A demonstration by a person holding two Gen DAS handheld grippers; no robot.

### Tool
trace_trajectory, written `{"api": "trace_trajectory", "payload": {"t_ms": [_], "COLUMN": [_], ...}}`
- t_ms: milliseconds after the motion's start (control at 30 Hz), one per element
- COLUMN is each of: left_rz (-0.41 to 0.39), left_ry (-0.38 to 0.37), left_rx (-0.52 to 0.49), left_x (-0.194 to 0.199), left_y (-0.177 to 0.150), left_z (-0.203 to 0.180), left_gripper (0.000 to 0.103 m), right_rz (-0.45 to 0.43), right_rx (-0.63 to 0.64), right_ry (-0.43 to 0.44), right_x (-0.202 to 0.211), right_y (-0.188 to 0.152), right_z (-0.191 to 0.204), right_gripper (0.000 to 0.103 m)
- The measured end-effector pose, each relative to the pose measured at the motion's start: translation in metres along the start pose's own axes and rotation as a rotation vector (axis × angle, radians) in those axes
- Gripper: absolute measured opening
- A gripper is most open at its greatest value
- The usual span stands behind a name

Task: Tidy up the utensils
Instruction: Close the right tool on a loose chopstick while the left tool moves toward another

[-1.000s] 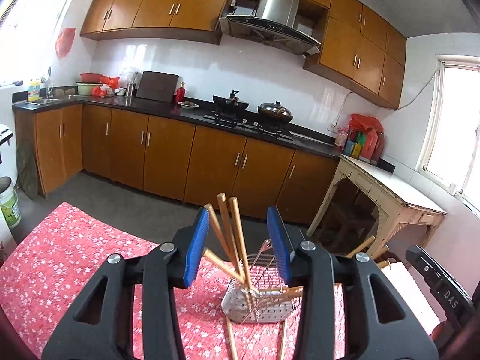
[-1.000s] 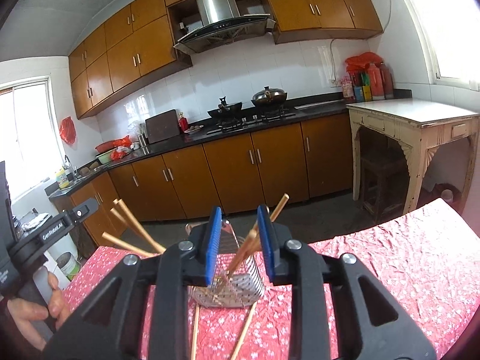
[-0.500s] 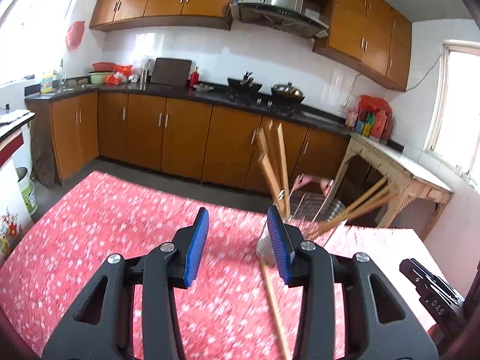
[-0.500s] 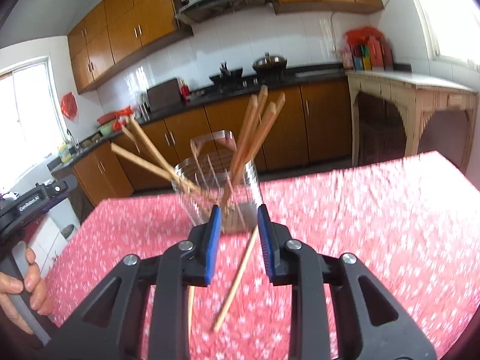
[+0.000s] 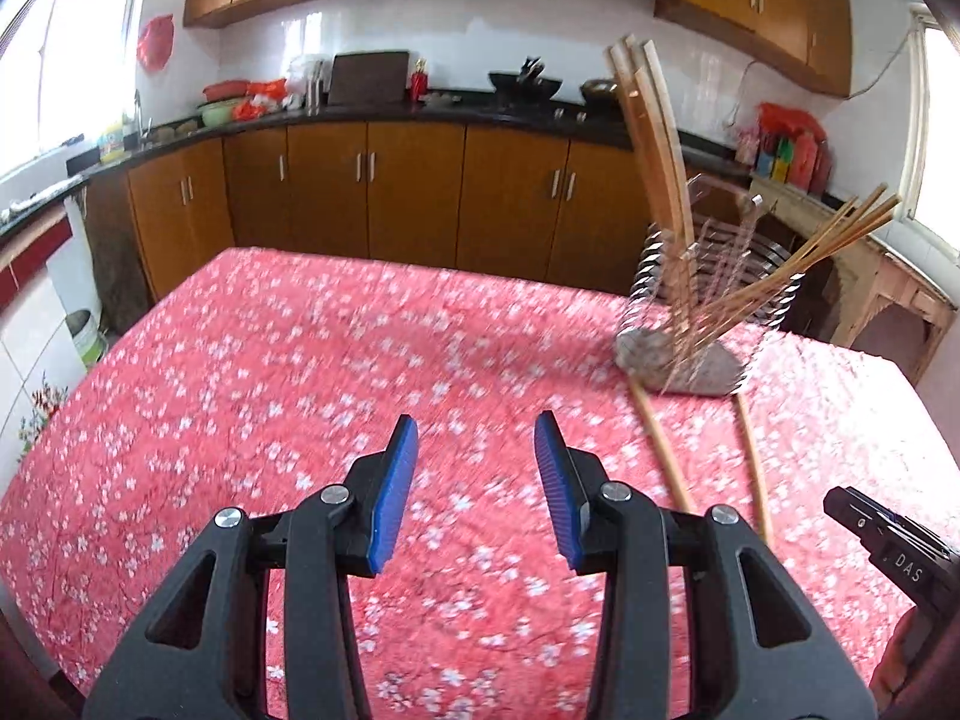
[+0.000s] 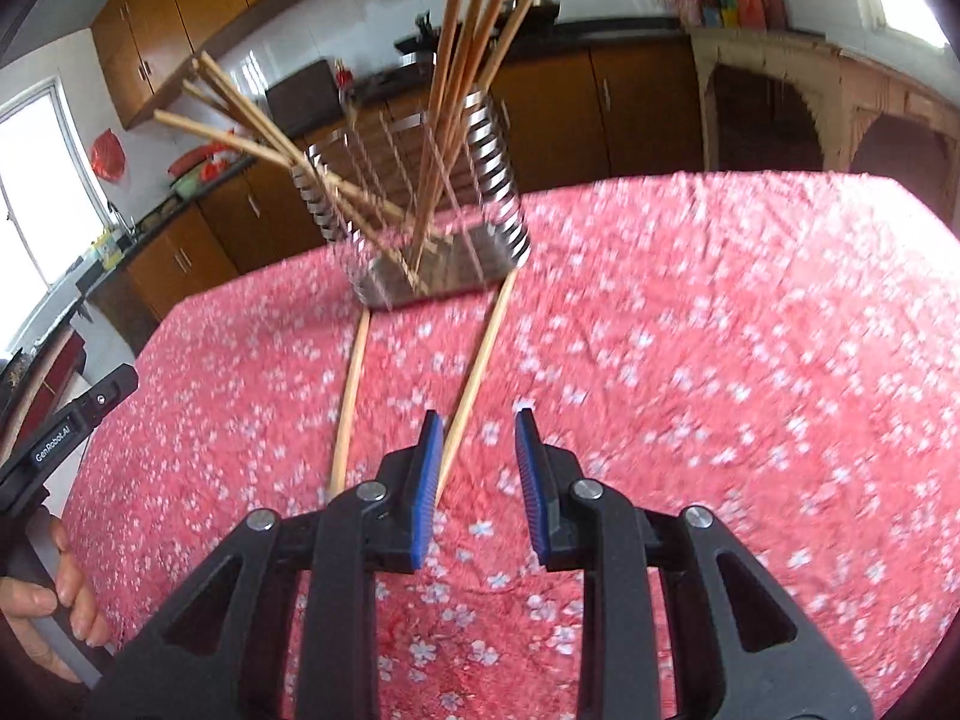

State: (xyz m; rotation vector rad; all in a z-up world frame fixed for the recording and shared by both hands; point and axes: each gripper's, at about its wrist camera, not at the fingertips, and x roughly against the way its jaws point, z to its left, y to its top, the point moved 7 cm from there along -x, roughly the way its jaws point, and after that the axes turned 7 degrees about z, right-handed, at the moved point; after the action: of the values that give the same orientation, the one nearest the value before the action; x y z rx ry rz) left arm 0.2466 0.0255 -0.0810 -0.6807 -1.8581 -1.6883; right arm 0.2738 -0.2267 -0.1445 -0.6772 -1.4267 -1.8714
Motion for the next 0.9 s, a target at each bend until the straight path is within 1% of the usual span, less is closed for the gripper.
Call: {"api": "trace_trajectory", "payload": {"t_ms": [67,100,233,600,767,833,867,900], "left_rz": [0.018,0.027,0.052,0.085,0.092,0.094,0.095,0.097], "left_ry": [0.005,0.006,0.009,-0.002,-0.004,-0.005,-0.007,-0.008], "left_rx": [0.008,0.011,0.016,0.014,0.019,0.022,0.022,0.023], "left_x": [-0.006,-0.008,-0.015,-0.025,-0.027,-0.028,-0.029,-0.029], "left_y": [-0.004,-0.006,-0.010,-0.018,-0.018,-0.018,-0.019,-0.019], "left_z": [0.005,0.008,0.012,0.009,0.009,0.008,0.007,0.006], "left_gripper": [0.040,0.040,0.040,0.040,0.040,0.040,0.040,0.040], "right_rz": [0.038,0.055,0.090,0.105,0.098,0.096,0.097,0.097], "right_rx": [0.003,0.003,0.003,0.034,0.055,0.057,0.052,0.047], "right_ry": [0.002,0.003,-0.011,-0.073,-0.105,-0.118,-0.122,-0.125], "right_x": [-0.012,-0.017,-0.033,-0.051,-0.053,-0.053,-0.054,-0.054], "right_y": [-0.004,-0.006,-0.009,-0.002,0.000,0.000,0.001,0.001], "right_z": [0.003,0.005,0.010,0.020,0.023,0.023,0.022,0.021], "right_gripper": [0.027,0.029,0.029,0.029,0.029,0.025,0.018,0.013]}}
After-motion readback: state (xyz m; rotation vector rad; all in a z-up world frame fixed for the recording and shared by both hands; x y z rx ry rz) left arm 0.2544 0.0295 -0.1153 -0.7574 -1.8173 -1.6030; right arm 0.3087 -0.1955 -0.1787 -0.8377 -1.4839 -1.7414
